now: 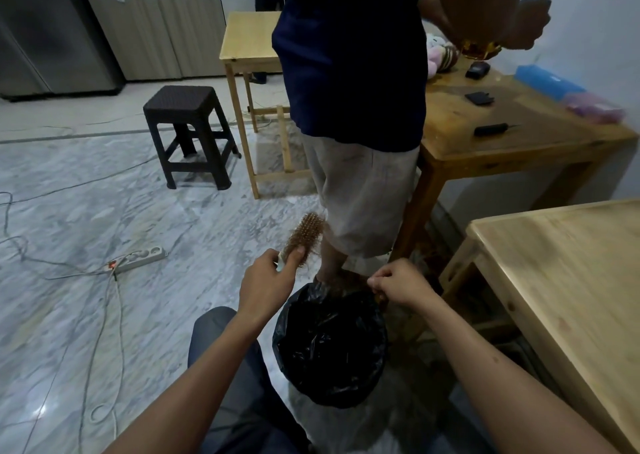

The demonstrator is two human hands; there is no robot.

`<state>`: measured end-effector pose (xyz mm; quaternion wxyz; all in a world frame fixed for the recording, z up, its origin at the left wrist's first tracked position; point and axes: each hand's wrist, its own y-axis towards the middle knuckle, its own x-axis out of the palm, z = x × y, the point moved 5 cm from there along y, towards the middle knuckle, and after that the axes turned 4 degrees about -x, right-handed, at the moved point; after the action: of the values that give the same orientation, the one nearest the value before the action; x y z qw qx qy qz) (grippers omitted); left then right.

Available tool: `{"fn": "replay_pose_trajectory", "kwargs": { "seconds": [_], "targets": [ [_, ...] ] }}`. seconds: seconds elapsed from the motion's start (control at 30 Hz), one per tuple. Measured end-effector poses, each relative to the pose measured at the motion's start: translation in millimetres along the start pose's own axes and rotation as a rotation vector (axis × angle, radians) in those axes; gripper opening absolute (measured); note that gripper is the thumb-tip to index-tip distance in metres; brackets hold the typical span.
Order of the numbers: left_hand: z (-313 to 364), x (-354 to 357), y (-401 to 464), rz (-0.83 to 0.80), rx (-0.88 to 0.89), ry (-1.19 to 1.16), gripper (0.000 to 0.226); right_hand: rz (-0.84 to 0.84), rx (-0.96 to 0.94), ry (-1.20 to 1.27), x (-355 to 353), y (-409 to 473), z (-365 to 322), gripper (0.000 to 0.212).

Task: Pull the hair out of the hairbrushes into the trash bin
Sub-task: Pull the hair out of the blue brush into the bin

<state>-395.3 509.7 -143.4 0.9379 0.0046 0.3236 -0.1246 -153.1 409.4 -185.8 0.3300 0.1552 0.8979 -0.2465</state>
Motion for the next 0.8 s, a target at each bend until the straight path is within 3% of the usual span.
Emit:
{"fn": "replay_pose_trajectory", "kwargs": {
  "seconds": [0.1,0.13,0.2,0.3,0.47,0.63,0.8],
  "targets": [
    [8.8,6.2,-3.9,-0.007,0.052,0.048,0.056,-0.085,-0.002,-0.075,1.8,-1.9,-6.9,0.018],
    [10.8,7.9,-5.0,-0.011,0.071,0.063,0.055,-0.126,-0.019,-0.049,1.7,-3.1,-13.2,0.027],
    [12.0,10.5,-6.4,-0.021,0.107,0.1,0.056,-0.188,-0.021,0.229,0.6,-4.4,-25.1,0.043],
    [12.5,13.7,-8.1,-0.035,0.142,0.142,0.055,-0.179,-0.029,0.609,-3.6,-4.4,-38.5,0.042],
    [13.0,14.3,-9.9,-0.055,0.148,0.133,0.053,0.025,-0.119,0.594,-8.3,2.9,-40.4,0.011],
    [-1.5,-2.2,1.4,0.001,0.092,0.17,0.056,0.122,0.014,0.439,-13.9,-1.4,-9.8,0.016],
    [-2.9,1.1,0.7,0.016,0.084,0.191,0.056,0.05,0.055,0.362,-6.4,-7.2,-4.1,0.016]
  ]
}}
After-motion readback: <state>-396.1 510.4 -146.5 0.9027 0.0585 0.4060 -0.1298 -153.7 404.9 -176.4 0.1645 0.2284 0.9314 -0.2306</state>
